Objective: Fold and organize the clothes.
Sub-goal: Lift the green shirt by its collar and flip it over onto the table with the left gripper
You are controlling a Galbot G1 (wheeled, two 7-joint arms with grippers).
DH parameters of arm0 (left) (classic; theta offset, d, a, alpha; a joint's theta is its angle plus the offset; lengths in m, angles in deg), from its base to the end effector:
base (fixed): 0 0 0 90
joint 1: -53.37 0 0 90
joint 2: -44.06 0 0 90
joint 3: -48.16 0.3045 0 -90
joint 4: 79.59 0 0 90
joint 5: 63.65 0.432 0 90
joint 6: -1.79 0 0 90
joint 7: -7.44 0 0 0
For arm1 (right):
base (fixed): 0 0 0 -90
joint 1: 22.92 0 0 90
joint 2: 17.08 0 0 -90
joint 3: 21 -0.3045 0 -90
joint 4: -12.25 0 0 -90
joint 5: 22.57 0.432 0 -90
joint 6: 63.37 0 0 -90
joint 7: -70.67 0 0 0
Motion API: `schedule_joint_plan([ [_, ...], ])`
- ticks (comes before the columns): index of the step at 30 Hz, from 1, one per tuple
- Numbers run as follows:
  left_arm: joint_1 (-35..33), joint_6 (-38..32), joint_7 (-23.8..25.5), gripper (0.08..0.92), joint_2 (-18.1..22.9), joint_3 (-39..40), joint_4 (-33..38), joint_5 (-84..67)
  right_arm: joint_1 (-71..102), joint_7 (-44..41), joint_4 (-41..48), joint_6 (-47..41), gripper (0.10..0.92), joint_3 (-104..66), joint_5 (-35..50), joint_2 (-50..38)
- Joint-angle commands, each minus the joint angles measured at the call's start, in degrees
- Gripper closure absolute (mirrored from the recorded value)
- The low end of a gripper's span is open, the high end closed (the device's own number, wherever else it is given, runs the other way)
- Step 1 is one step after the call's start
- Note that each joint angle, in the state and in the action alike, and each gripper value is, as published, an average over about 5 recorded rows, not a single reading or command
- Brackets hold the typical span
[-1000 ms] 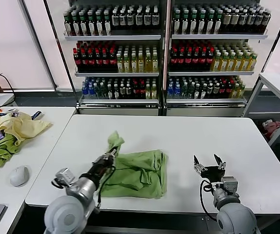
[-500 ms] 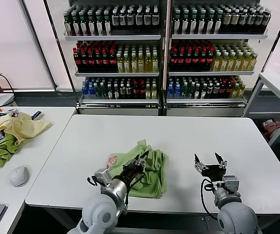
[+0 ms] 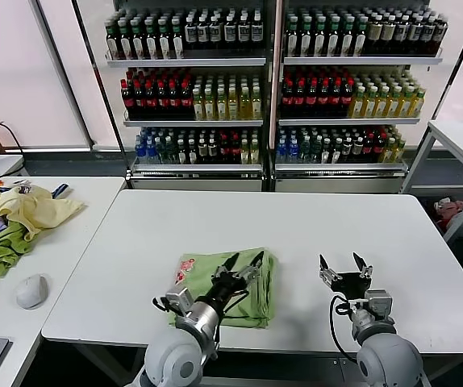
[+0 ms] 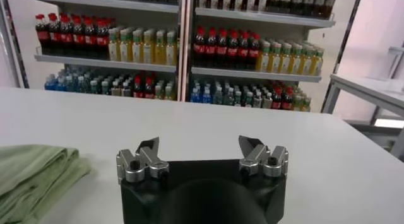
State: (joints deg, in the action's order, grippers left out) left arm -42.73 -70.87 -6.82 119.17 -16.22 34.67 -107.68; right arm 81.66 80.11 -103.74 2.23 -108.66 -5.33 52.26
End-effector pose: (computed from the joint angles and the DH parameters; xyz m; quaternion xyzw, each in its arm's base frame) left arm 0.3354 -0.1319 -0.2033 -0.2011 -0.9388 0.2390 0.1455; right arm 0.3470 -0.0258 -0.2074 0.0079 -0.9909 0.0429 0.1275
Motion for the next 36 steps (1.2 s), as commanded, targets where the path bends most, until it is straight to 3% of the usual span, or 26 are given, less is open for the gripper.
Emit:
schedule_joint_plan([
  [1,-6.8,-4.0,-4.6,0.201,-4.1,-13.0,-1.6,13.7,-0.4,0.0,0.3,0.1,0.203,0.1,0.0,0.0],
  [9,-10.0,-0.1,-6.6,0.177,-4.7,-14.9,-5.1,18.7,-0.7,0.1,0.5,0.0,0.203,0.3,0.0,0.1],
  [17,-6.8,6.6,-5.9,0.177,-2.7,-10.2,-6.7,19.2,-0.1,0.1,0.0,0.0,0.203,-0.1,0.0,0.0],
  [25,-5.1,7.5,-5.8,0.183,-1.9,-7.6,-8.7,18.8,0.2,0.1,-0.5,0.0,0.203,-0.5,0.1,-0.2],
  [36,-6.5,5.6,-4.4,0.465,-1.5,-8.5,-7.4,11.6,0.3,0.2,-0.9,-0.1,0.203,-0.5,0.1,-0.1],
])
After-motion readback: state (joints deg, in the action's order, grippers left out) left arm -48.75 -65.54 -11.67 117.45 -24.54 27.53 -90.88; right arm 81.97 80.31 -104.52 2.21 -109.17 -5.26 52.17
